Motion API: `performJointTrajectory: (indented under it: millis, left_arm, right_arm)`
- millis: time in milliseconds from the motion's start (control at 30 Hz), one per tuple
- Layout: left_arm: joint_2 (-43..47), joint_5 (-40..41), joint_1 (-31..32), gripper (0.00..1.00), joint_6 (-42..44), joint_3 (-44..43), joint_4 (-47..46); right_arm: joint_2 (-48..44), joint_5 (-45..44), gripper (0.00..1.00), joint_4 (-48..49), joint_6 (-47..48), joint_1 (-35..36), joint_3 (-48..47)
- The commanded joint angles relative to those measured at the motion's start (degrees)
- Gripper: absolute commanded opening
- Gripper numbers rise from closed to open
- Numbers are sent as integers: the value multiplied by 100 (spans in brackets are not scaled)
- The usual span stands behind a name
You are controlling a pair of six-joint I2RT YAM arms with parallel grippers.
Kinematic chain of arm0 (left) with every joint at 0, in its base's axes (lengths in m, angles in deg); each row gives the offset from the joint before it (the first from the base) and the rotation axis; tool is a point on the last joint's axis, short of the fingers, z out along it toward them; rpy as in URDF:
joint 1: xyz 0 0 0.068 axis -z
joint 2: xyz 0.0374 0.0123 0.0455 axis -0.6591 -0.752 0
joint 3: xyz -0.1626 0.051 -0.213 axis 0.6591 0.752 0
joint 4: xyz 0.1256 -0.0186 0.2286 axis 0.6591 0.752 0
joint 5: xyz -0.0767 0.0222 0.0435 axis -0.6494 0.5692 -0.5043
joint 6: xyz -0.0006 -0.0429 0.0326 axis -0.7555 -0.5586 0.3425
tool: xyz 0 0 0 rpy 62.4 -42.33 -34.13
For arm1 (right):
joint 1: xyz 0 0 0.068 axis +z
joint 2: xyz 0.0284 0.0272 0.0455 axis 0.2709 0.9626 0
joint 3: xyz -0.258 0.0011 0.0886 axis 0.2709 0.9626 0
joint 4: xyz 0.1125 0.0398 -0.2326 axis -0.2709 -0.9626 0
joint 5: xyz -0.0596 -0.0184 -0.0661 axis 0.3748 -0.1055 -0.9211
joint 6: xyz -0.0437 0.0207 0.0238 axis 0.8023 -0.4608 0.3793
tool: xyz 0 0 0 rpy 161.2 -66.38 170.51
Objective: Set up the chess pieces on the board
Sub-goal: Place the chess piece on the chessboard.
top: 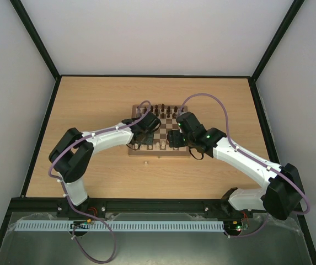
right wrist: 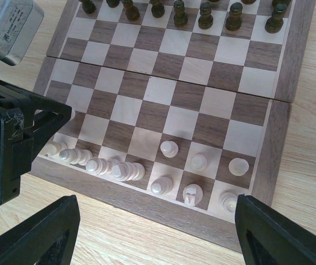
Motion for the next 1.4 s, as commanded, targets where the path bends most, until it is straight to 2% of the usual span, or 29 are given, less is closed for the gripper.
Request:
performJointTrajectory:
  millis: [0,567,1267,1367]
  left_arm:
    - [-43,13,29,3,-42,92,35]
    - [-107,-13,29,4,-55,227,-35]
    - [-123,-12,29,12,-60,250,15]
    - [-104,-5,29,16,-62,261,25]
  right_arm:
    - [-117,44,78,-62,-22,-32,56]
    - [-79,100,78,-48,-8,-31,54]
    - [-45,167,78,-58,-1,-33,51]
    - [-46,162,78,-56,1,-30,49]
